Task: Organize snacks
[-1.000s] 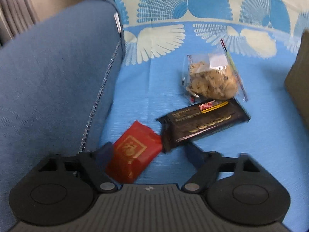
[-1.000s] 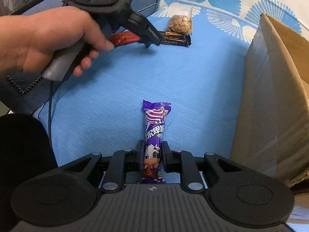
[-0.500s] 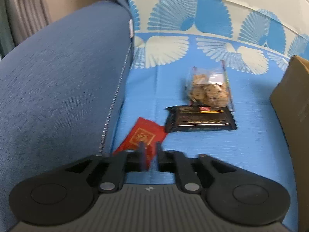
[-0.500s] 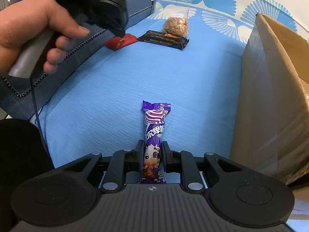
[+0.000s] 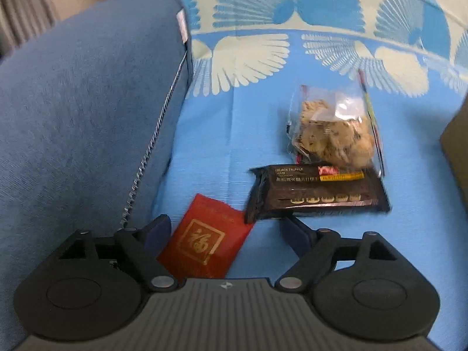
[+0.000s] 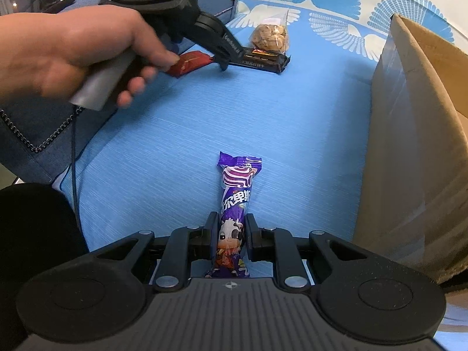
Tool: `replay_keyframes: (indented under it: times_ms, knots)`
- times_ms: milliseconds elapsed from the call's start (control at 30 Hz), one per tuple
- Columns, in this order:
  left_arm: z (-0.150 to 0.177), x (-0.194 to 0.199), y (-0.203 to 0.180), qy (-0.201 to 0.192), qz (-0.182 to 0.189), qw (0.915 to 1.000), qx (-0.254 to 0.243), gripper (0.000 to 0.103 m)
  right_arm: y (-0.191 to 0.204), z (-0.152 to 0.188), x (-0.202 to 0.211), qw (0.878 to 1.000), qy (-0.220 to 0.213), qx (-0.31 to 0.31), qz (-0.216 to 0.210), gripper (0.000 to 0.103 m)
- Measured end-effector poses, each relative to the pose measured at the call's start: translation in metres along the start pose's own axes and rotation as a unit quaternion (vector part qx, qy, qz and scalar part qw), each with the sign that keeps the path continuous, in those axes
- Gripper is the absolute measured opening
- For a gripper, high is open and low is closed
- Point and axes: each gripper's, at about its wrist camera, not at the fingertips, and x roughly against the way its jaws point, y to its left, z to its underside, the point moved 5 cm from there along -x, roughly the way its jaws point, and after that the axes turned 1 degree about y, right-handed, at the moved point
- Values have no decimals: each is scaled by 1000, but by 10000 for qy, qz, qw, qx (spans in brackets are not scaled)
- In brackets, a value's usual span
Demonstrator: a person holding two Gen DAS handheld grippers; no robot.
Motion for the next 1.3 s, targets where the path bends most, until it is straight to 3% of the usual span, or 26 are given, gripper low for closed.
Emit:
replay_keyframes:
  times_ms: [33,67,167,300,467,667,733,800,867,967,1100,1300]
  knots:
    - [-2,-1,5,56,127,9997,206,71,0,0,0,10000,5,-7,-19,19]
    - [-3,0,10,101,255,9988,394,48,-1,0,0,10000,9,-9,-40,19]
    - [-2,8,14,161,342,9979,525,45,-3,0,0,10000,19,-22,-74,19]
    - [9,37,12,15,405,9976,554,45,-2,-1,-1,10000,15,-5,-62,19]
    - [42,98,7,-103,843,9927,853,45,-3,1,0,10000,-22,-20,-37,19]
    - [104,135,-10,346,1587,9827,890,45,-2,3,4,9998,-110,-138,56,19]
    - [122,137,-12,417,1622,9819,884,45,-2,4,6,9997,-161,-184,96,19]
    - [138,136,-13,521,1793,9768,1045,46,-2,5,7,9993,-208,-222,213,23]
    - [151,132,-11,608,1988,9712,1166,46,-2,6,11,9987,-273,-279,330,37]
    - [149,136,-6,484,2173,9661,1304,49,-1,8,19,9981,-377,-365,327,43]
    - [153,135,-15,596,2120,9695,1073,51,3,13,28,9982,-413,-291,323,46]
    - [158,142,-27,512,1940,9774,663,64,9,22,28,9983,-408,-38,419,46]
